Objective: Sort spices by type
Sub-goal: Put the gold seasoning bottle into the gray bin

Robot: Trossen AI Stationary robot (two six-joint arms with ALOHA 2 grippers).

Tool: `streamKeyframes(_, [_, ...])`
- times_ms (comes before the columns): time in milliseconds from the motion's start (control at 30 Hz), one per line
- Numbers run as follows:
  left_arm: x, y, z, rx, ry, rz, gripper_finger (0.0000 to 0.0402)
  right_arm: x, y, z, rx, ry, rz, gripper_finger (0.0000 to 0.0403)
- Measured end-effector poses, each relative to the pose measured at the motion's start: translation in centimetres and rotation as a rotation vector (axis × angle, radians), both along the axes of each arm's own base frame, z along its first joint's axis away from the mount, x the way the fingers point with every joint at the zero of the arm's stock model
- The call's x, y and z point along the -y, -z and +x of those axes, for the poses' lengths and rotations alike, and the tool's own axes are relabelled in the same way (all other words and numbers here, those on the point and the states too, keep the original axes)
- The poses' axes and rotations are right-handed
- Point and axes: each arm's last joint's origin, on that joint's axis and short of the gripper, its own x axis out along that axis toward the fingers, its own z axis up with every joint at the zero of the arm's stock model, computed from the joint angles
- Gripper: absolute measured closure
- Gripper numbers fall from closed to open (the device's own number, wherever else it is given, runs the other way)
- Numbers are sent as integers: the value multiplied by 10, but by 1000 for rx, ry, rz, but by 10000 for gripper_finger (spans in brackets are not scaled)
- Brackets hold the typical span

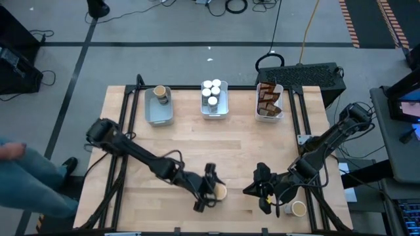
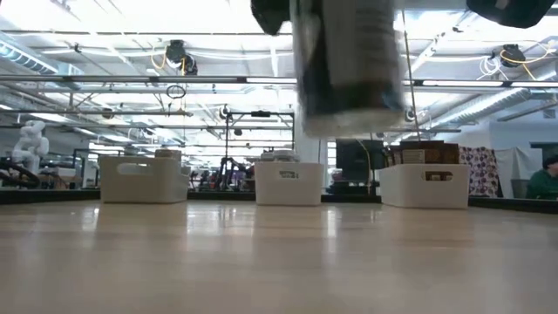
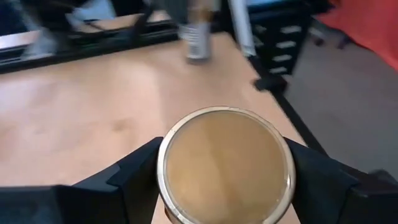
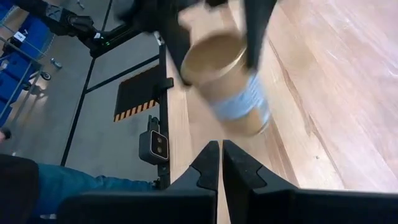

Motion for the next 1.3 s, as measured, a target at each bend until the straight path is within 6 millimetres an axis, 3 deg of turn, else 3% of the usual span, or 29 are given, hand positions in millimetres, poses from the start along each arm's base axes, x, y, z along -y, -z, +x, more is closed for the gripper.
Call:
streamKeyframes(467, [-94, -107, -62, 50, -460, -55, 119, 8, -5, 3, 20, 17, -3, 403])
streamKeyframes(700, [-152, -134, -108, 25, -807, -92, 119, 19, -5, 11, 19, 62, -12, 403])
streamKeyframes(967, [-196, -143, -161, 70, -1263, -101, 119, 37, -5, 22, 26, 103, -65, 403])
streamKeyframes(1167, [-217, -116, -179, 27, -1562, -125, 119, 55, -5, 33, 30, 160, -88, 403])
streamKeyframes(1300, [-231, -94, -184, -19, -1659, -80, 119, 61, -5, 36, 33, 168, -115, 403])
